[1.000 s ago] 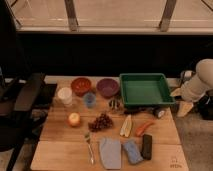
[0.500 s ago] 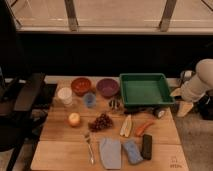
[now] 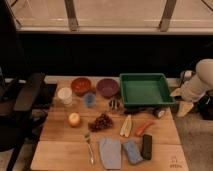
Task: Wipe red bowl with eraser
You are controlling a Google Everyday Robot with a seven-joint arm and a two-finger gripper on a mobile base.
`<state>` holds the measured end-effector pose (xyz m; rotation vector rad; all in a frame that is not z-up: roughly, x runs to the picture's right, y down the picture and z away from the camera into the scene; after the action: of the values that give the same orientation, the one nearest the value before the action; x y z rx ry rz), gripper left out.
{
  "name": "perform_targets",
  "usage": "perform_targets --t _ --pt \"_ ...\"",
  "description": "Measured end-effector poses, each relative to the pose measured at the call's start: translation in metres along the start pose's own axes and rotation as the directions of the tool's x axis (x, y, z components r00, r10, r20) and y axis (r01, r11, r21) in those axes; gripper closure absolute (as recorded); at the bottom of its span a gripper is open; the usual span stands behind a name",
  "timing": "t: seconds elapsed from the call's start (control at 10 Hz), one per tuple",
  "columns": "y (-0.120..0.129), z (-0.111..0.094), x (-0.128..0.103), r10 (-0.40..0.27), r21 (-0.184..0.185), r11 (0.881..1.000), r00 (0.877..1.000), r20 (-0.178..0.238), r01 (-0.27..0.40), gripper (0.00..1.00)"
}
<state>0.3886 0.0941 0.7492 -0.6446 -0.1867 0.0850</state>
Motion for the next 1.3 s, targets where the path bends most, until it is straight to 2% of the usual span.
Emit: perform_targets --t 0.7,0.8,0.9,1.0,1.1,1.2,1.3 --pt "0.0 0.0 0.0 -0.002 0.001 1.0 1.0 0.001 0.002 0.29" --pt "0.0 0.0 0.0 -0.012 -0.007 1.0 1.0 0.006 0.012 0.29" --pt "-0.002 0.002 -0.005 -0.058 -0.032 0.998 0.998 0.01 0.059 0.29" --pt "-0.005 0.005 -0.014 -0.152 -0.063 0.986 0.988 0.019 0.153 0.29" --pt "-0.004 0.009 -0.023 -0.246 -0.088 0.965 0.969 0.031 0.248 0.29" --pt "0.001 0.014 -0.029 -0.368 -0.116 0.921 0.928 0.049 0.371 0.29" --pt "0.006 0.019 -0.036 -0.46 -0.128 0.875 0.885 0.073 0.466 0.29"
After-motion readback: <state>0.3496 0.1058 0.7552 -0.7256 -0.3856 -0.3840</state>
